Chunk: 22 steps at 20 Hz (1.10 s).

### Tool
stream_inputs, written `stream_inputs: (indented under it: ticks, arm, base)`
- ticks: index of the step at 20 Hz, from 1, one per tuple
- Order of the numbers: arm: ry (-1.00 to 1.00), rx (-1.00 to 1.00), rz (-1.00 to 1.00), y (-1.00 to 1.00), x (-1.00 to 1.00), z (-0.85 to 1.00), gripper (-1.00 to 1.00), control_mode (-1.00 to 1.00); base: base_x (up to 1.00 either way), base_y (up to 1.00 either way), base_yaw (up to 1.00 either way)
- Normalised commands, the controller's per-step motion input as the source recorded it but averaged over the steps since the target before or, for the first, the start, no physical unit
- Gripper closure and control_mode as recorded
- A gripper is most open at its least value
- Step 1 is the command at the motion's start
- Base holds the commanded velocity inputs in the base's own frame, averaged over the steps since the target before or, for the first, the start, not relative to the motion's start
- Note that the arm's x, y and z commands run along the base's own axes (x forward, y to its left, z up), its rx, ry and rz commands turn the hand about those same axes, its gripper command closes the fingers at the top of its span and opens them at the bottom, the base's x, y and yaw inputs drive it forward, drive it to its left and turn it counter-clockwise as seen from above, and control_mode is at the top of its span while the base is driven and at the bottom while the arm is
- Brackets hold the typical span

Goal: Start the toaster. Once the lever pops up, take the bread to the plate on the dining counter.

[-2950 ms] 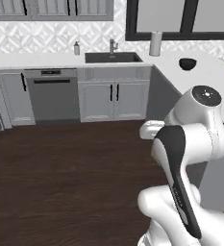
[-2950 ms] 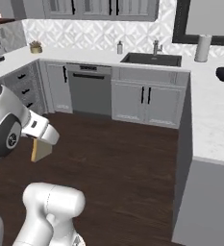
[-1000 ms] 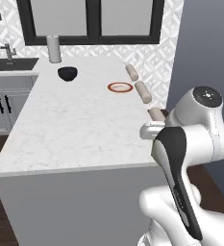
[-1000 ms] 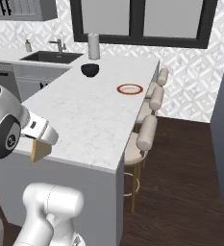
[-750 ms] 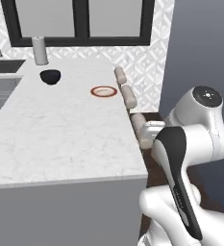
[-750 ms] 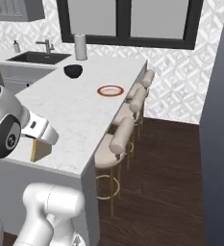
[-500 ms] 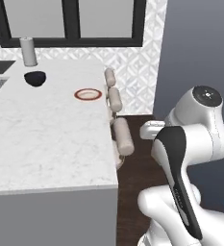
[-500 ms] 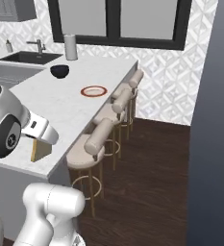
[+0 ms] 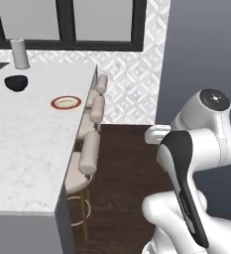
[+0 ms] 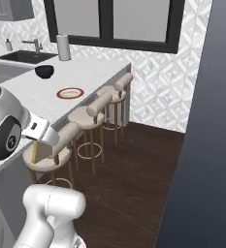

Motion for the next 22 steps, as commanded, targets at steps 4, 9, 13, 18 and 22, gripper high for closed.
stream_inputs:
  ticks: [4, 9, 13, 18, 22]
  arm:
    - [0.00, 0.00, 0.00, 0.00, 0.00, 0.00, 1.00, 1.00]
    - [0.00, 0.00, 0.00, 0.00, 0.00, 0.00, 1.00, 1.00]
    - [0.00, 0.00, 0.00, 0.00, 0.00, 0.00, 1.00, 1.00]
    - [0.00, 0.00, 0.00, 0.00, 0.00, 0.00, 1.00, 1.00]
    - [0.00, 0.00, 0.00, 0.00, 0.00, 0.00, 1.00, 1.00]
  base:
    - [0.64, -0.91, 0.44]
    - [0.61, -0.64, 0.56]
    - [0.59, -0.56, 0.60]
    - [0.58, -0.68, 0.55]
    - [0.57, -0.89, 0.46]
